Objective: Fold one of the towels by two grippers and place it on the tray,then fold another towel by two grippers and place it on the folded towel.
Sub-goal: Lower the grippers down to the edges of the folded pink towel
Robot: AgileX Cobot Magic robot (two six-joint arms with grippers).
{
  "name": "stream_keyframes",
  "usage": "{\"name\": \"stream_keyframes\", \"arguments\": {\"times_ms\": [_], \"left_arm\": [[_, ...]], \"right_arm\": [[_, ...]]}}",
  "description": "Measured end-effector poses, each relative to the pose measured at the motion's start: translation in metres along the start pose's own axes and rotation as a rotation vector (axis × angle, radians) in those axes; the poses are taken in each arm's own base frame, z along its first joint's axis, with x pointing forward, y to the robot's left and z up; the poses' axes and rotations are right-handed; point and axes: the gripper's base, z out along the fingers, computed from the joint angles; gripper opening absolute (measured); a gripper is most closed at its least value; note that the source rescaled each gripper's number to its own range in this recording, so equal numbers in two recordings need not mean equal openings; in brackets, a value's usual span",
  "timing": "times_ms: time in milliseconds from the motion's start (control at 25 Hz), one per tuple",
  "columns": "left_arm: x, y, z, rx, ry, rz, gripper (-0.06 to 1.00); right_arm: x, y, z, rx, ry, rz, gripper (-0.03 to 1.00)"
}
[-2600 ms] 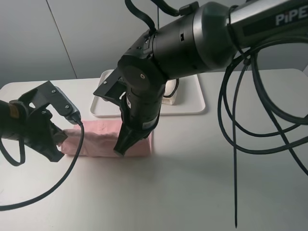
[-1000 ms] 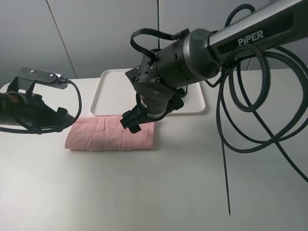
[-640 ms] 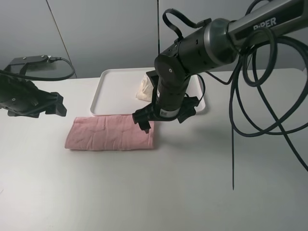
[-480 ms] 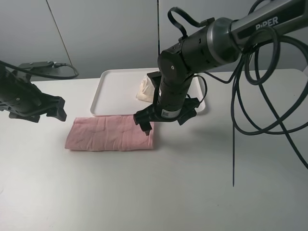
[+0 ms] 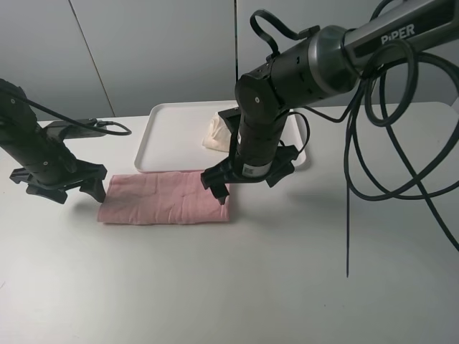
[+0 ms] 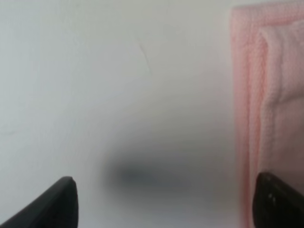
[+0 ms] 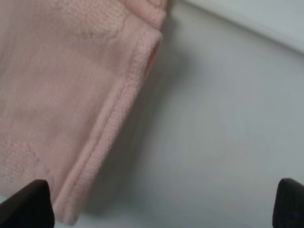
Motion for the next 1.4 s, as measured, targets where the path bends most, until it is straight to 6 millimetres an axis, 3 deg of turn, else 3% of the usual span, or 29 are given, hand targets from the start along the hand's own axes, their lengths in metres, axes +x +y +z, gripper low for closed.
{"name": "stream_keyframes", "arguments": {"times_ms": [760,1120,1400], "left_arm": [[-0.005,-0.002,-0.003,0.018,0.005,-0.026,0.94],[-0.02,-0.002,-0.006,0.011,0.022,-0.004,0.94],[-0.021,-0.011,0.004,-0.014,0.073,0.062,0.84]], "right_arm": [[0.003,0.003,0.0,-0.034,0.028,-0.019,1.0],[0.003,0.003,0.0,-0.039,0.029,-0.021,1.0],[0.003,0.004,0.0,-0.042,0.03,-0.032,1.0]]}}
